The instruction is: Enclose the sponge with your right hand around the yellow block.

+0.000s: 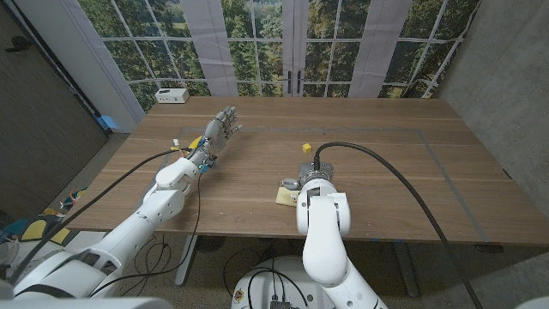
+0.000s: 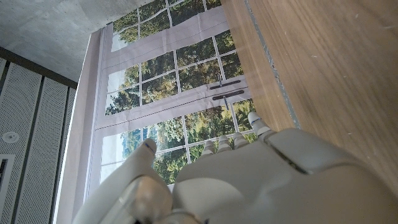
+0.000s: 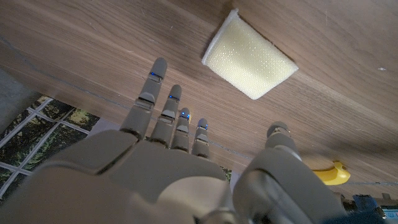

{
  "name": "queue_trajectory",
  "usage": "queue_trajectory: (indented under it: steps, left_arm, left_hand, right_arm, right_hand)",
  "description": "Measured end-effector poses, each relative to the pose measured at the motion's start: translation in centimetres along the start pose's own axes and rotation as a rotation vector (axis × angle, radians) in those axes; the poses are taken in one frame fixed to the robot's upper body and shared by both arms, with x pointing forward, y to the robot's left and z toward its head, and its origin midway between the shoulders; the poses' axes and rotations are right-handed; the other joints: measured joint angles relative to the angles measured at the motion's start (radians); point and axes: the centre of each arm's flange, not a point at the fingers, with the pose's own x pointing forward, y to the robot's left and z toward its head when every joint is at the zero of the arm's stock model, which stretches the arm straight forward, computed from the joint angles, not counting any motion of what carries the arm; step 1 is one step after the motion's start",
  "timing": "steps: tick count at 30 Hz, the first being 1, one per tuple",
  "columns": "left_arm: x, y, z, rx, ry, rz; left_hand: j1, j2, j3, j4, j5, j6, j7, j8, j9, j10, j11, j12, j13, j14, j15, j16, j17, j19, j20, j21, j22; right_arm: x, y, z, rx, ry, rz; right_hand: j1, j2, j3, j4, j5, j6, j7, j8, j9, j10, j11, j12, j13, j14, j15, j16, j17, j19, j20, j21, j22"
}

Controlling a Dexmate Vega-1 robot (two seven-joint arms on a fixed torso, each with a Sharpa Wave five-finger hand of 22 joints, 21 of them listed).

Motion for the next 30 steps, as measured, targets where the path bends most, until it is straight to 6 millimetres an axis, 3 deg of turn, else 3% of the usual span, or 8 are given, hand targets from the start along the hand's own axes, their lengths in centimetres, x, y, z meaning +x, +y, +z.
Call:
queue_trajectory:
  steps: [9,23,30]
  left_arm:
    - [0.0,0.1,0.0,0.0,0.003,-0.008]
    - [-0.1,0.5,0.0,0.001,0.011,-0.006]
    - [0.0,0.2,0.1,0.003,0.01,-0.013]
  left_hand:
    - [0.004,0.004,0.0,0.0,0.0,0.0,0.0,0.0,0.0,0.0,0.0,0.0,0.0,0.0,0.0,0.0,0.0,0.0,0.0,0.0,0.0]
    - [0.004,0.004,0.0,0.0,0.0,0.0,0.0,0.0,0.0,0.0,0.0,0.0,0.0,0.0,0.0,0.0,0.0,0.0,0.0,-0.007,0.0]
    - [0.004,0.004,0.0,0.0,0.0,0.0,0.0,0.0,0.0,0.0,0.0,0.0,0.0,0.0,0.0,0.0,0.0,0.0,0.0,-0.007,0.0]
  right_arm:
    - [0.5,0.6,1.0,0.023,0.005,0.015]
    - [1.3,1.2,2.4,0.035,0.046,0.02]
    - [1.5,1.6,2.8,0.031,0.049,0.027]
  right_hand:
    - [-0.004,-0.004,-0.006,-0.002,0.0,0.004,-0.003,0.0,0.0,0.013,0.005,0.002,0.0,0.004,0.004,0.0,0.0,0.001,-0.001,-0.002,0.0]
    - [-0.017,-0.017,-0.023,-0.001,0.008,0.024,0.005,0.004,0.0,0.043,0.014,0.008,0.0,0.033,0.003,0.0,-0.003,0.045,-0.006,-0.001,0.0]
    - [-0.022,-0.022,-0.023,-0.001,0.015,0.024,0.005,0.004,0.0,0.049,0.019,0.008,-0.003,0.062,0.009,0.0,-0.003,0.063,-0.024,-0.001,0.0]
